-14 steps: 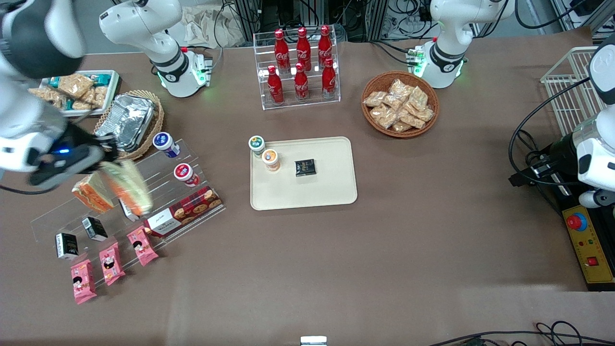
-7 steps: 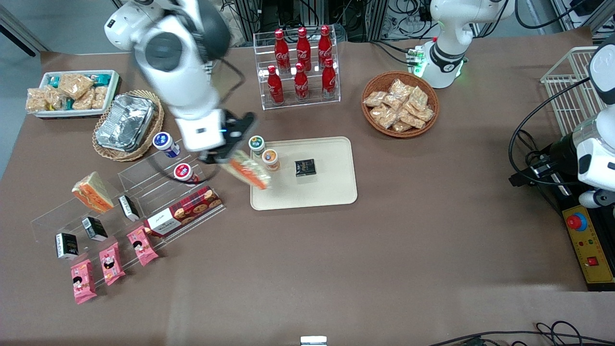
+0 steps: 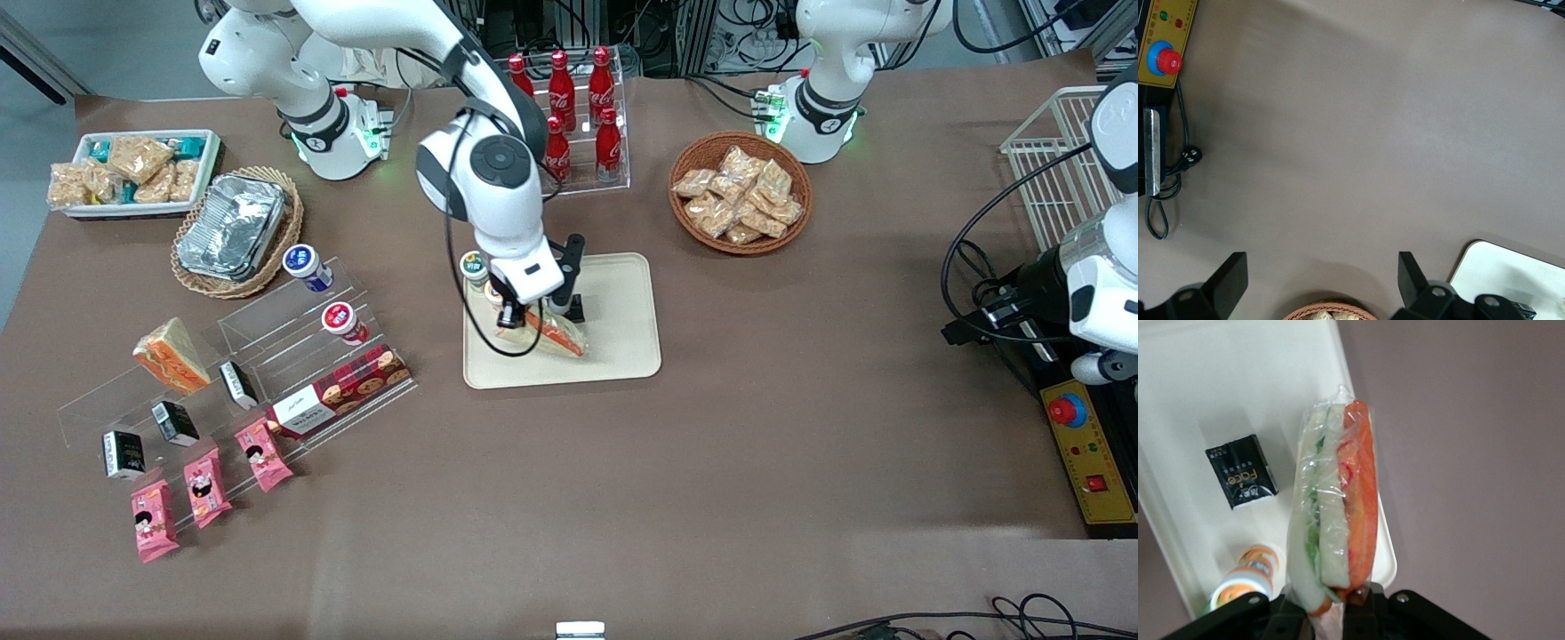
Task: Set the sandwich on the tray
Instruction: 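Carry the sandwich with the right gripper over to the cream tray, then lower the sandwich onto the tray beside the black box and open the right gripper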
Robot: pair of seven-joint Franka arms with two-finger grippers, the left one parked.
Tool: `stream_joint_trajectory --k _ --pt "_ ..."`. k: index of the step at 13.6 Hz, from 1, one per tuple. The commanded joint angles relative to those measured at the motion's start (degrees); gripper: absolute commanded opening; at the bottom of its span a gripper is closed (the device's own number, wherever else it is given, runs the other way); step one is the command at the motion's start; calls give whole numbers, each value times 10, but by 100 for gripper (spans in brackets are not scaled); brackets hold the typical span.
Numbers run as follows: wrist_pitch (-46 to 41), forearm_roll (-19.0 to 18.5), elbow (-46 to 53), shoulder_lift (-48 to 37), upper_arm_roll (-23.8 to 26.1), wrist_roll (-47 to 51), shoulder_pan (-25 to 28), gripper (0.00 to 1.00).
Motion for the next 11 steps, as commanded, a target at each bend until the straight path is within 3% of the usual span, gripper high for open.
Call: stream_joint_trajectory --k 1,5,11 --pt "25 2 5 28 11 -63 -5 0" --pt "65 100 3 77 9 -216 -14 0" --pt "110 111 4 116 9 -214 -14 2"
